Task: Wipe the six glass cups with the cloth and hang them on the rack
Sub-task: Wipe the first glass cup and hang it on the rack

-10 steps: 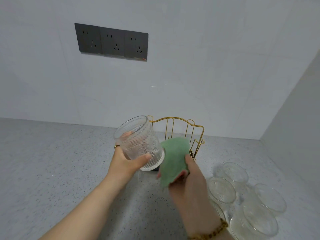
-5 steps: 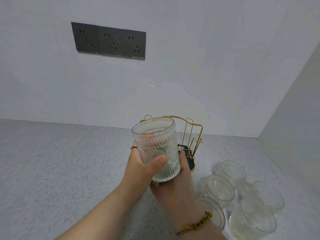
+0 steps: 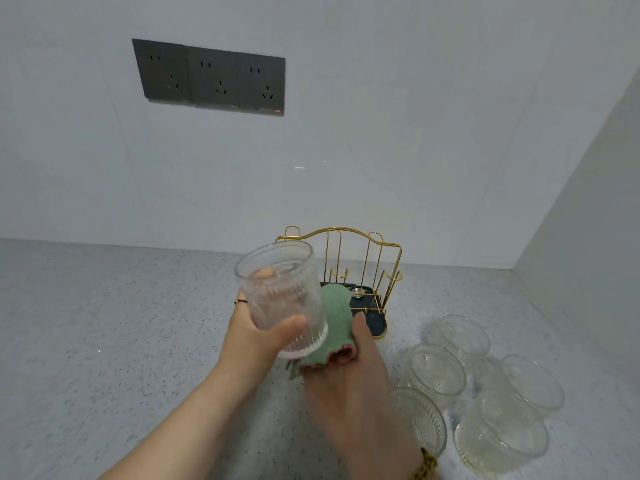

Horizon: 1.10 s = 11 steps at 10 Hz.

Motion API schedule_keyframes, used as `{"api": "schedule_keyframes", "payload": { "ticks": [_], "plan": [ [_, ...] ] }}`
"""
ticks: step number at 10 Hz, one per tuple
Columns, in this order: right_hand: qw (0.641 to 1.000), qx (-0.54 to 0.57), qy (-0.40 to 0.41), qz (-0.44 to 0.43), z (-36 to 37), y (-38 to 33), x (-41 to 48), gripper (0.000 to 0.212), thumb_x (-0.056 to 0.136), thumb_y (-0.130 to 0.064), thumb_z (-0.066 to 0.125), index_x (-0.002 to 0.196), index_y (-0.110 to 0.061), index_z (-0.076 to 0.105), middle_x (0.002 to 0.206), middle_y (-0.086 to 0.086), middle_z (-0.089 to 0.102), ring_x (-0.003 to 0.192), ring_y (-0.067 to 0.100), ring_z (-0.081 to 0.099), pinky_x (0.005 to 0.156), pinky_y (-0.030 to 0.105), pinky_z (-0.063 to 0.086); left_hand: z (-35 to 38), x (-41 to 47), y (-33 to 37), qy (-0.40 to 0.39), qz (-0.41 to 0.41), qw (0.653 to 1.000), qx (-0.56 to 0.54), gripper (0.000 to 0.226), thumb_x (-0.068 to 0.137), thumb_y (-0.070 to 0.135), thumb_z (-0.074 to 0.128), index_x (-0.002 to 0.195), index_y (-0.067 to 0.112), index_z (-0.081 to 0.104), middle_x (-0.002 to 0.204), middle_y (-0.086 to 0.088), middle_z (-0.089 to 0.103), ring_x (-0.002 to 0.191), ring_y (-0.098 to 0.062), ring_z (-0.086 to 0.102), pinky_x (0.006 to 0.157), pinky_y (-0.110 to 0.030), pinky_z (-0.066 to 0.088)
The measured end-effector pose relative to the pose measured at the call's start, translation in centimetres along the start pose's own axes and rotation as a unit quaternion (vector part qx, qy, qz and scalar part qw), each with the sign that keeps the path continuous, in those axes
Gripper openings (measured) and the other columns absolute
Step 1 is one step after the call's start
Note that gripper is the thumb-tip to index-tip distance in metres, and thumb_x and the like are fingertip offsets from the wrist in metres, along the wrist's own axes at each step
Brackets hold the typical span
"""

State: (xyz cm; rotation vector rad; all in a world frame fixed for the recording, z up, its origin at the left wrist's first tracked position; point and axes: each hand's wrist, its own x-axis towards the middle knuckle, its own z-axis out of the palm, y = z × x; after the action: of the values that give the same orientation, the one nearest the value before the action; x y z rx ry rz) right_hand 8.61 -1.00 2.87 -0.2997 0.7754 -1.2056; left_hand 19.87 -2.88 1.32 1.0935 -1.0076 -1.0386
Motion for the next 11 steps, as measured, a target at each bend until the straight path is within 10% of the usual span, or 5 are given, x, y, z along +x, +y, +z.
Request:
{"api": "schedule_keyframes", "payload": {
  "ticks": [2,5,7,10,11],
  "plan": [
    [0.994,-0.024,-0.095,0.039,-1.1,-0.4,1.8,0.041,0.079,-0.039,0.048,0.085,-0.008,0.074,0.096,0.014,0.072,0.089,0.026,0.069,0.072,0.037,0.057,0.3,-1.4,0.8,-0.049,0.015,0.995,0.081,0.076,0.039,0.022,0.087,0.103,0.030,0.048,0.088,0.013,0.063,0.072,0.019,0.060,0.057,-0.001,0.046],
    [0.978,-0.120,-0.149,-0.087,-0.1,-5.0,2.4,0.052,0.095,-0.032,0.033,0.066,-0.014,0.072,0.070,0.004,0.064,0.067,0.015,0.061,0.067,0.027,0.051,-1.3,-1.5,1.0,-0.117,0.030,0.954,0.273,0.079,0.053,0.015,0.085,0.110,0.046,0.040,0.102,0.026,0.055,0.095,0.005,0.055,0.061,-0.002,0.044],
    [0.818,-0.520,-0.234,-0.069,0.5,-7.4,2.1,0.044,0.083,-0.066,0.028,0.101,-0.041,0.060,0.107,0.006,0.061,0.097,0.035,0.059,0.077,0.036,0.045,-1.7,-1.3,2.1,-0.136,0.021,0.943,0.304,0.069,0.055,0.017,0.084,0.098,0.048,0.038,0.091,0.026,0.056,0.077,0.015,0.056,0.057,-0.001,0.042],
    [0.540,-0.778,-0.227,-0.228,2.2,-7.1,3.4,0.017,0.087,-0.025,0.055,0.077,-0.027,0.041,0.072,-0.016,0.043,0.065,-0.003,0.041,0.055,0.011,0.033,-1.6,-1.4,3.3,-0.171,0.031,0.889,0.423,0.076,0.053,0.038,0.083,0.103,0.053,0.028,0.094,0.026,0.054,0.084,0.002,0.055,0.065,-0.013,0.042],
    [0.566,-0.780,-0.182,-0.196,2.1,-6.6,4.0,0.026,0.091,-0.031,0.048,0.067,-0.025,0.041,0.070,-0.008,0.048,0.061,0.002,0.042,0.056,0.013,0.035,-1.3,-1.7,3.2,-0.076,0.099,0.869,0.478,0.082,0.050,0.042,0.082,0.102,0.059,0.021,0.093,0.035,0.043,0.082,0.003,0.049,0.066,-0.010,0.034]
  ]
}}
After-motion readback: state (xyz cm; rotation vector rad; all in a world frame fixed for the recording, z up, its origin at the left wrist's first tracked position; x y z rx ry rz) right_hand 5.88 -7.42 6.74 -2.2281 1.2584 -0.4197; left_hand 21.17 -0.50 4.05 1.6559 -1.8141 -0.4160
